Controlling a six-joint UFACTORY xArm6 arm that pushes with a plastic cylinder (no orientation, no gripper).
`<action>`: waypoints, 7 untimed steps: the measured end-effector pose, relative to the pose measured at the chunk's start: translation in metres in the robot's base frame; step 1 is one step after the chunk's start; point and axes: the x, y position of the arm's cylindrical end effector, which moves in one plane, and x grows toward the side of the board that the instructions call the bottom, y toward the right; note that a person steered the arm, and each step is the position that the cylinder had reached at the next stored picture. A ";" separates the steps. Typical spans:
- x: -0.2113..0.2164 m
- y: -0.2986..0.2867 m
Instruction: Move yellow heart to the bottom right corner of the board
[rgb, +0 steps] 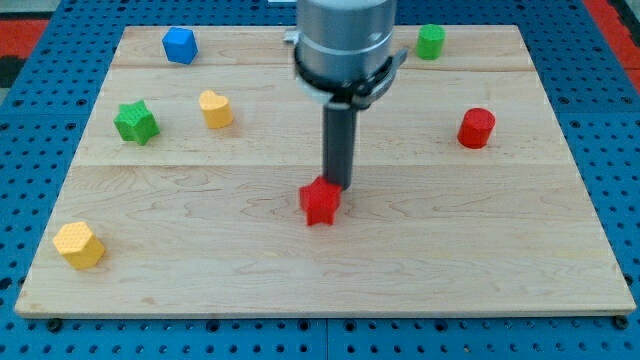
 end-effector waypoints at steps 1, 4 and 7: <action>0.047 -0.025; -0.009 -0.142; -0.114 -0.176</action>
